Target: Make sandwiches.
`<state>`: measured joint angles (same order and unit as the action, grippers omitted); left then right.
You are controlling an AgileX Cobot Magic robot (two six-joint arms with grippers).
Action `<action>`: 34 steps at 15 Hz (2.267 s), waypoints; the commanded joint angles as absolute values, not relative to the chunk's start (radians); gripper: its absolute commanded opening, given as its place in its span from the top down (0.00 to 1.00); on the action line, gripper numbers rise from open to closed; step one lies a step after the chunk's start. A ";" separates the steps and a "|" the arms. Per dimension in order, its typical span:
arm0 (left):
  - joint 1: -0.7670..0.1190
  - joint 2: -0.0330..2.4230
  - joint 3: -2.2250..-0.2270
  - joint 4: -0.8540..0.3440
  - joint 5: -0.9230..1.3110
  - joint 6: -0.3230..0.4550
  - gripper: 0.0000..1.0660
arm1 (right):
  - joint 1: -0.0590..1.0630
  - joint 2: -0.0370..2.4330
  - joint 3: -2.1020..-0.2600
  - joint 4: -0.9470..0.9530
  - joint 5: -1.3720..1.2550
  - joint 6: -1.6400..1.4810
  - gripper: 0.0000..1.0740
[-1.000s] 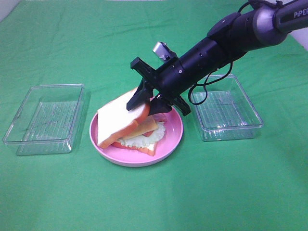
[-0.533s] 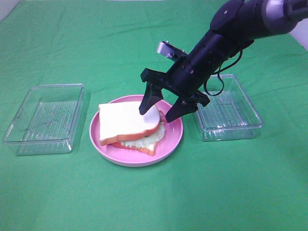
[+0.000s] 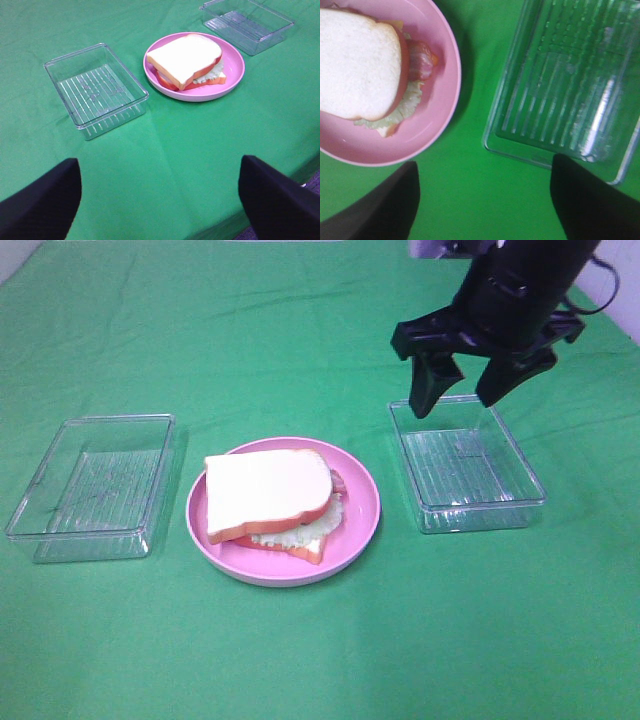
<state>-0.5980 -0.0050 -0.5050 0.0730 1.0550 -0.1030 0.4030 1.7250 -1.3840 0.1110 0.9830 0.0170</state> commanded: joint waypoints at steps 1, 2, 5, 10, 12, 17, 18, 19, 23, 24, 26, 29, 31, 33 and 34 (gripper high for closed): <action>-0.599 -0.013 -0.500 0.067 1.045 -0.096 0.24 | 0.402 1.552 -1.264 0.068 0.991 0.020 0.36; -0.599 -0.013 -0.500 0.061 1.045 -0.088 0.24 | 0.402 1.474 -1.203 0.062 0.991 0.015 0.36; -0.599 -0.013 -0.500 0.028 1.044 -0.042 0.24 | 0.402 1.261 -1.027 0.059 1.010 -0.019 0.36; -0.599 -0.013 -0.500 0.016 1.043 -0.025 0.24 | 0.402 0.785 -0.667 0.062 1.054 -0.110 0.36; -0.599 -0.013 -0.500 0.016 1.043 -0.025 0.24 | 0.402 0.635 -0.590 0.069 1.054 -0.124 0.36; -0.599 -0.013 -0.498 0.020 1.043 -0.015 0.24 | 0.402 0.282 -0.507 0.085 1.062 -0.136 0.36; -0.599 -0.013 -0.498 0.020 1.043 -0.015 0.24 | 0.402 0.238 -0.507 0.083 1.062 -0.137 0.36; -0.599 -0.013 -0.498 0.020 1.043 -0.014 0.24 | 0.402 0.205 -0.507 0.083 1.062 -0.140 0.36; -0.599 -0.013 -0.498 0.020 1.043 -0.014 0.24 | 0.402 0.132 -0.507 0.082 1.061 -0.140 0.36; -0.599 -0.013 -0.498 0.020 1.043 -0.014 0.24 | 0.402 0.132 -0.507 0.084 1.060 -0.140 0.36; -0.599 -0.013 -0.498 0.020 1.043 -0.014 0.24 | 0.402 0.132 -0.507 0.084 1.060 -0.140 0.36; -0.579 -0.013 -0.498 0.018 1.043 -0.014 0.24 | 0.402 0.131 -0.507 0.085 1.060 -0.140 0.36; -0.480 -0.013 -0.498 0.020 1.043 -0.014 0.24 | 0.401 0.131 -0.507 0.085 1.060 -0.140 0.36; -0.226 -0.013 -0.498 0.020 1.043 -0.014 0.24 | 0.283 0.131 -0.507 0.087 1.060 -0.137 0.36; -0.185 -0.013 -0.498 0.020 1.043 -0.014 0.24 | 0.241 0.131 -0.507 0.087 1.060 -0.137 0.36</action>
<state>-0.2010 -0.0050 -0.5040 0.0220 1.0540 -0.0130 0.2560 0.1360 -0.5110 0.0920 1.0650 -0.1270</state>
